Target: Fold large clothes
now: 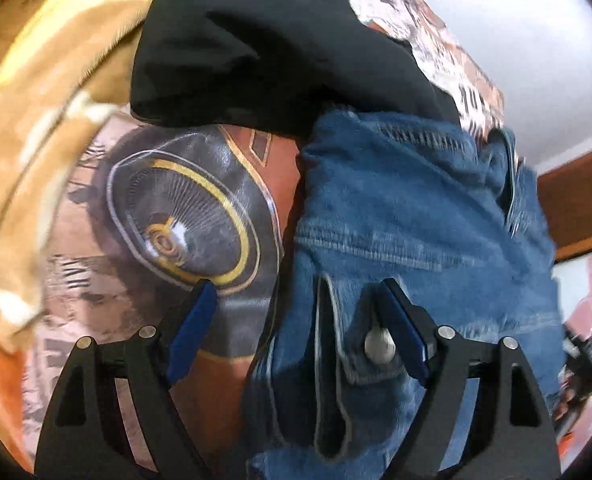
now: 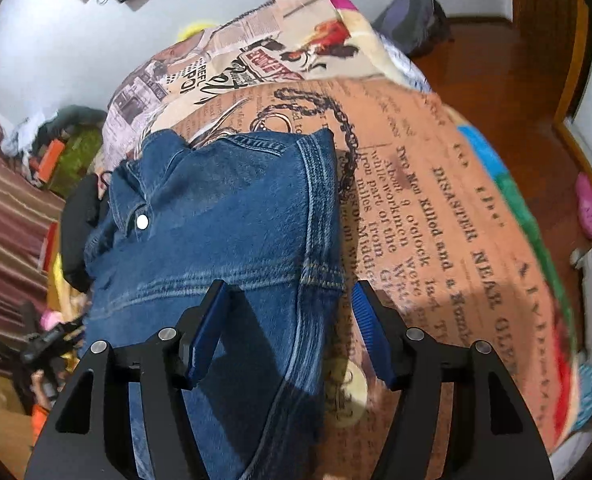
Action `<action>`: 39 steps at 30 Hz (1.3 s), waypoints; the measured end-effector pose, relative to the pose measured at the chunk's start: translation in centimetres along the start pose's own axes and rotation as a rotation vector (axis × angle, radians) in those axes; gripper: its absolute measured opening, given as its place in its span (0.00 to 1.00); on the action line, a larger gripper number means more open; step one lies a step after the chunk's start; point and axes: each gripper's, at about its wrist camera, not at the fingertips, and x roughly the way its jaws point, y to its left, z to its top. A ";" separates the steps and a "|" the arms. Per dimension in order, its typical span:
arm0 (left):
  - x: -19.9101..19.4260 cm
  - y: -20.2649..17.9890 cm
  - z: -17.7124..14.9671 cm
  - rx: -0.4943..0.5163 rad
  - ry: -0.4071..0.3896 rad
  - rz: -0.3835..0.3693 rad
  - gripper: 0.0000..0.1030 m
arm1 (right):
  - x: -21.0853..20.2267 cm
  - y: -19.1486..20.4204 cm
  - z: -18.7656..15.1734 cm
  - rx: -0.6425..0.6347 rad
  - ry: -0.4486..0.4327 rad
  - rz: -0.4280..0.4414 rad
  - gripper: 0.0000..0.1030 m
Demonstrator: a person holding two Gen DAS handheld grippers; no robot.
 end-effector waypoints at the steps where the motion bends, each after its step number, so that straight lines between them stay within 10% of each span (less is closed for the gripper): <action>1: 0.2 0.2 0.4 -0.021 -0.007 -0.019 0.80 | 0.1 -0.2 0.2 0.010 0.007 0.018 0.58; 14: 4.1 -0.7 4.8 -0.043 0.048 -0.185 0.80 | 3.6 0.2 3.7 -0.018 0.037 0.104 0.60; 18: 5.1 -1.7 5.6 -0.034 0.063 -0.205 0.78 | 3.4 0.6 3.8 -0.059 0.022 0.056 0.44; 21: 5.5 -3.0 5.8 -0.012 0.069 -0.130 0.39 | 2.7 -0.1 3.9 -0.029 0.014 0.097 0.15; 24: 4.2 -4.2 5.4 0.011 0.019 -0.024 0.10 | 1.5 0.0 3.9 -0.025 -0.026 0.121 0.12; 39: -12.4 -13.9 4.4 0.218 -0.227 -0.124 0.05 | -8.7 12.0 6.5 -0.352 -0.276 0.119 0.08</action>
